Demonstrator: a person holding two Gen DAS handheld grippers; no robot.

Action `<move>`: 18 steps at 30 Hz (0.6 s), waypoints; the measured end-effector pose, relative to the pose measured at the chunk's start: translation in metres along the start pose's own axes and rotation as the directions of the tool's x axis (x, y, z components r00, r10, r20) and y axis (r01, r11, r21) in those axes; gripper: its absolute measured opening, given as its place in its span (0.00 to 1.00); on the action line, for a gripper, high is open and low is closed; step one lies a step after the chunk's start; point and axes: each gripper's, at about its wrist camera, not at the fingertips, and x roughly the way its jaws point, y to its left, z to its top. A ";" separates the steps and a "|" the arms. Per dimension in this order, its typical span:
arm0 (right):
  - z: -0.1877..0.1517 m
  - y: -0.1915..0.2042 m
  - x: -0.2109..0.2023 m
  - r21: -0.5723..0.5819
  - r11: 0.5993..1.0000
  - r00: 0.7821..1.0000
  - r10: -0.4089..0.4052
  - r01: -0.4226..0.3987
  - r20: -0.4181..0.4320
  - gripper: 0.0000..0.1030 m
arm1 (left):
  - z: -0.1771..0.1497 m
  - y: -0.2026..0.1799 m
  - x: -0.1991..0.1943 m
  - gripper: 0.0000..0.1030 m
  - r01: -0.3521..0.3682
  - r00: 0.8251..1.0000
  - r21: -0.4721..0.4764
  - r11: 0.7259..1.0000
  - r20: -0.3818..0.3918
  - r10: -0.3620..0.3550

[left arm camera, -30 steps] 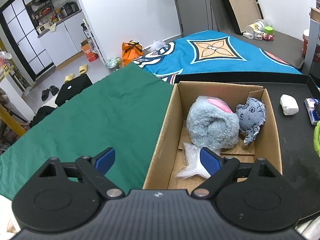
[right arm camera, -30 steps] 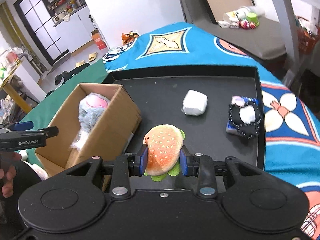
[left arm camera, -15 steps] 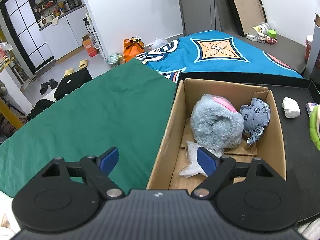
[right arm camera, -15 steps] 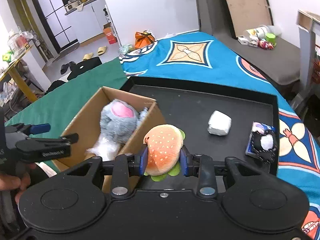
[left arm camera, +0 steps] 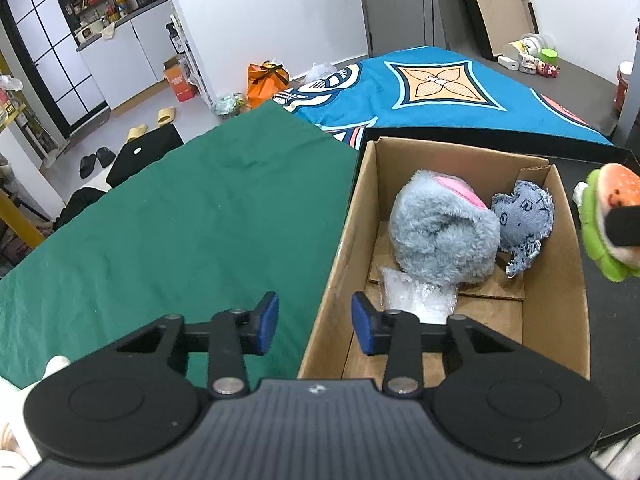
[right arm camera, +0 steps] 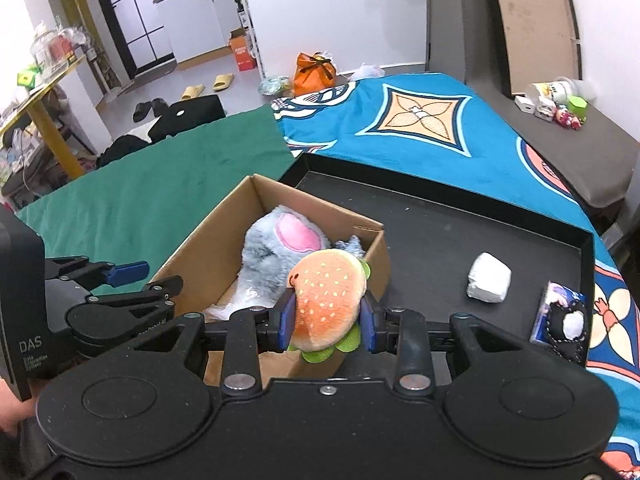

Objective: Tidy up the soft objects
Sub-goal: 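Carry the hamburger plush with the right tool over the box and lower it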

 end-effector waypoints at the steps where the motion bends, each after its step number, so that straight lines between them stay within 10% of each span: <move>1: 0.001 0.003 0.002 -0.008 1.000 1.000 -0.002 0.002 -0.004 0.32 | 0.000 0.000 0.001 0.31 0.003 1.000 -0.001 1.000 -0.006 -0.003; 18: 0.005 0.035 0.047 -0.153 0.988 0.995 -0.035 0.021 -0.089 0.32 | -0.001 0.003 0.010 0.19 0.044 0.999 -0.016 0.999 -0.026 -0.045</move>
